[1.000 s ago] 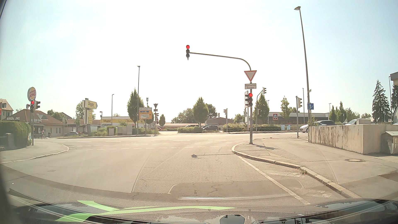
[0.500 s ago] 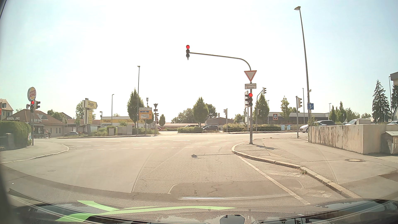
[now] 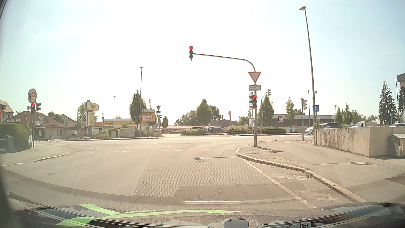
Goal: Follow the waypoints while adhering to traffic rules and regulations
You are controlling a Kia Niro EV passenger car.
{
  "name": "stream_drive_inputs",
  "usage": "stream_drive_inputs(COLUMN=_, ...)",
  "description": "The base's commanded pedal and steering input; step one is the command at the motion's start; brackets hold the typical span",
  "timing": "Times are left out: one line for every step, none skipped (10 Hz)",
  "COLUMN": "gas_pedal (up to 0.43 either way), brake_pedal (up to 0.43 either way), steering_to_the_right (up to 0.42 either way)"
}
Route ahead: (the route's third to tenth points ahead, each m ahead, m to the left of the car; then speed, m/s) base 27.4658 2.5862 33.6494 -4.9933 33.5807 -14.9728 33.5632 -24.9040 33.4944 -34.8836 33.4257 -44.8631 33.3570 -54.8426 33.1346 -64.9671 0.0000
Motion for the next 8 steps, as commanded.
stream_drive_inputs(gas_pedal=0.000, brake_pedal=0.305, steering_to_the_right=-0.015)
stream_drive_inputs(gas_pedal=0.000, brake_pedal=0.305, steering_to_the_right=-0.016)
stream_drive_inputs(gas_pedal=0.000, brake_pedal=0.305, steering_to_the_right=-0.015)
stream_drive_inputs(gas_pedal=0.000, brake_pedal=0.305, steering_to_the_right=-0.015)
stream_drive_inputs(gas_pedal=0.000, brake_pedal=0.305, steering_to_the_right=-0.016)
stream_drive_inputs(gas_pedal=0.000, brake_pedal=0.305, steering_to_the_right=-0.015)
stream_drive_inputs(gas_pedal=0.000, brake_pedal=0.305, steering_to_the_right=-0.015)
stream_drive_inputs(gas_pedal=0.000, brake_pedal=0.305, steering_to_the_right=-0.015)
